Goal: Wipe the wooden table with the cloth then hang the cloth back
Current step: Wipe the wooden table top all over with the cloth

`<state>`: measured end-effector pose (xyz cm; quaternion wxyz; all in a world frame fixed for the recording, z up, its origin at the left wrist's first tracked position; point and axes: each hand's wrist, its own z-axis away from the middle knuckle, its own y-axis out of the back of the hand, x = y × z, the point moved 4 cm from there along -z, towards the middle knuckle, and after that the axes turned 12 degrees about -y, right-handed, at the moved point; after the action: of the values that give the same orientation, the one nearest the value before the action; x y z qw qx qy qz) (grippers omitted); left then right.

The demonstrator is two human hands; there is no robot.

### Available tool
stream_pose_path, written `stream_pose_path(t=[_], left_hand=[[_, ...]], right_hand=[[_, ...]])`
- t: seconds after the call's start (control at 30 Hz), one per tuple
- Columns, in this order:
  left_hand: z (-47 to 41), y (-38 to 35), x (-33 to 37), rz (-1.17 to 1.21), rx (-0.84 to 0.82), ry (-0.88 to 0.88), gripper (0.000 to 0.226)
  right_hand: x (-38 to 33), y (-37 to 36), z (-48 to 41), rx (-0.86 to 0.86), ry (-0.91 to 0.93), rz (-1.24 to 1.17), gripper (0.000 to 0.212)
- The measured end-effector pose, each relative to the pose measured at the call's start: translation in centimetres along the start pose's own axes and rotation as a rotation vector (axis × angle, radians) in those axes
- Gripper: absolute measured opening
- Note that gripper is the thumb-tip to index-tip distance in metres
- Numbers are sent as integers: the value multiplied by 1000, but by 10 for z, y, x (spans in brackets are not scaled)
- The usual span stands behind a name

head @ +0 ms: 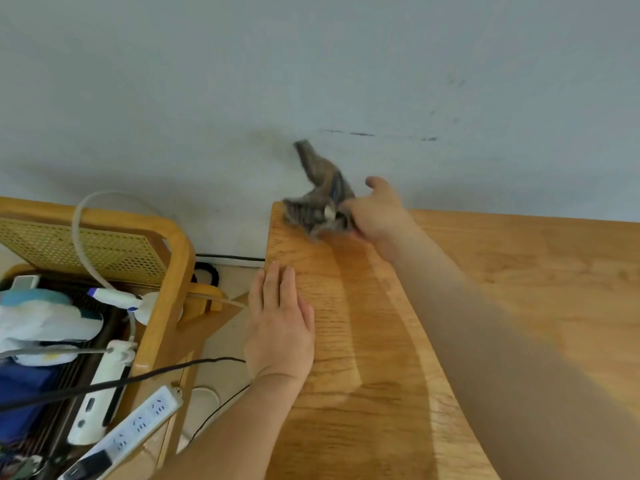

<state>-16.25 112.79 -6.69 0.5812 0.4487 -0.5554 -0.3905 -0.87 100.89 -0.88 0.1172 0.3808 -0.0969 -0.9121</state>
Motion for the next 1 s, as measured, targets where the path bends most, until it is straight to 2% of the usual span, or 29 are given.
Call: stream_pose_path(t=[0.03, 0.07, 0.1, 0.17, 0.27, 0.33, 0.43, 0.53, 0.6, 0.7, 0.77, 0.87, 0.93, 1.0], left_hand=[[1, -1, 0, -4, -7, 1, 49], [0, -2, 0, -7, -13, -1, 50], [0, -3, 0, -10, -15, -2, 50], [-2, -3, 1, -10, -17, 9, 51], [-3, -3, 1, -13, -24, 30, 51], [-3, -5, 2, -19, -26, 22, 51], [-4, -7, 0, -21, -15, 14, 51], [0, -5, -2, -40, -19, 19, 52], [1, -4, -3, -29, -15, 21, 52], [0, -6, -2, 18, -28, 26, 53], [1, -5, -1, 30, -24, 24, 53], [2, -4, 1, 37, -13, 24, 54], [2, -4, 2, 33, -13, 26, 55], [0, -4, 2, 21, 1, 30, 56]], right_hand=[[10, -1, -9, 80, 36, 393, 66], [13, -2, -16, 173, 94, 708, 69], [12, -7, -19, 255, 199, 894, 62], [4, -25, -27, 246, 367, 942, 42], [0, -71, -41, 262, 520, 1115, 46], [-1, -99, -45, 336, 645, 1138, 47], [-4, -122, -46, 318, 781, 1109, 45], [3, -100, -47, 293, 828, 1082, 42], [14, -51, -55, 395, 754, 1032, 43], [35, 44, -66, 616, 534, 985, 46], [41, 72, -66, 703, 463, 962, 48], [31, 23, -57, 656, 542, 975, 41], [21, -30, -44, 578, 692, 971, 31], [16, -61, -38, 477, 725, 959, 36]])
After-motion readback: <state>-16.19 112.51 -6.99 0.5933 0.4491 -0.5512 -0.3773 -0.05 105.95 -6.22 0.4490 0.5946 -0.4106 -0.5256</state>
